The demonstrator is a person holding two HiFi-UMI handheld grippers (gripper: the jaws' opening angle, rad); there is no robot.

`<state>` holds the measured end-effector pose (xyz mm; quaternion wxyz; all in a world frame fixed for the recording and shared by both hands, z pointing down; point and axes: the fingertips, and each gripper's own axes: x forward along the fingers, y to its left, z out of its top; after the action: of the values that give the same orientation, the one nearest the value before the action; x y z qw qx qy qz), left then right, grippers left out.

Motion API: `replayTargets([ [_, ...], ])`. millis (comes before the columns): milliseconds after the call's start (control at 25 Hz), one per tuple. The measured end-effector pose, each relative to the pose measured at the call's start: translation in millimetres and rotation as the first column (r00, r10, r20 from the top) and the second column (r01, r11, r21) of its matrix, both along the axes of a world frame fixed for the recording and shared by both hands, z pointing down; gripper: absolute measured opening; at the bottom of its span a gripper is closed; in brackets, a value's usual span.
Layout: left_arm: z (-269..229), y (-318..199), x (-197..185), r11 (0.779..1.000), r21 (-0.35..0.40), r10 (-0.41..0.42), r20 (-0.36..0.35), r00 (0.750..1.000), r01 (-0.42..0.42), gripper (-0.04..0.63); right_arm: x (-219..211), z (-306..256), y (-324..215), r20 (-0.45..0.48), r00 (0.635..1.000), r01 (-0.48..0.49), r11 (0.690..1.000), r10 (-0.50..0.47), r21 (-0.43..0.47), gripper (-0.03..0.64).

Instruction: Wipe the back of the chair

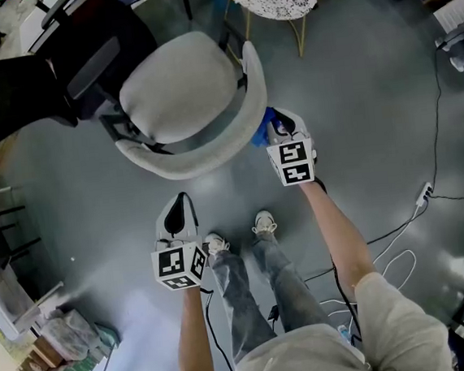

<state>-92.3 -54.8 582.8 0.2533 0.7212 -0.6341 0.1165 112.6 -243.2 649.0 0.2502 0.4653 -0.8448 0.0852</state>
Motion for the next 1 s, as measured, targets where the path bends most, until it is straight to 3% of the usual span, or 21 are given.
replayTargets([
  [400, 5.8, -4.1, -6.6, 1.000, -0.012, -0.009, 0.006, 1.000, 0.010, 0.005, 15.9, 10.6, -44.1, -0.047, 0.999, -0.026, 1.000, 0.026, 0.001, 0.037],
  [1000, 1.4, -3.4, -6.1, 1.000, 0.005, 0.006, -0.005, 1.000, -0.006, 0.005, 28.9, 3.0, -1.9, -0.055, 0.998, -0.034, 0.999, 0.034, 0.008, 0.038],
])
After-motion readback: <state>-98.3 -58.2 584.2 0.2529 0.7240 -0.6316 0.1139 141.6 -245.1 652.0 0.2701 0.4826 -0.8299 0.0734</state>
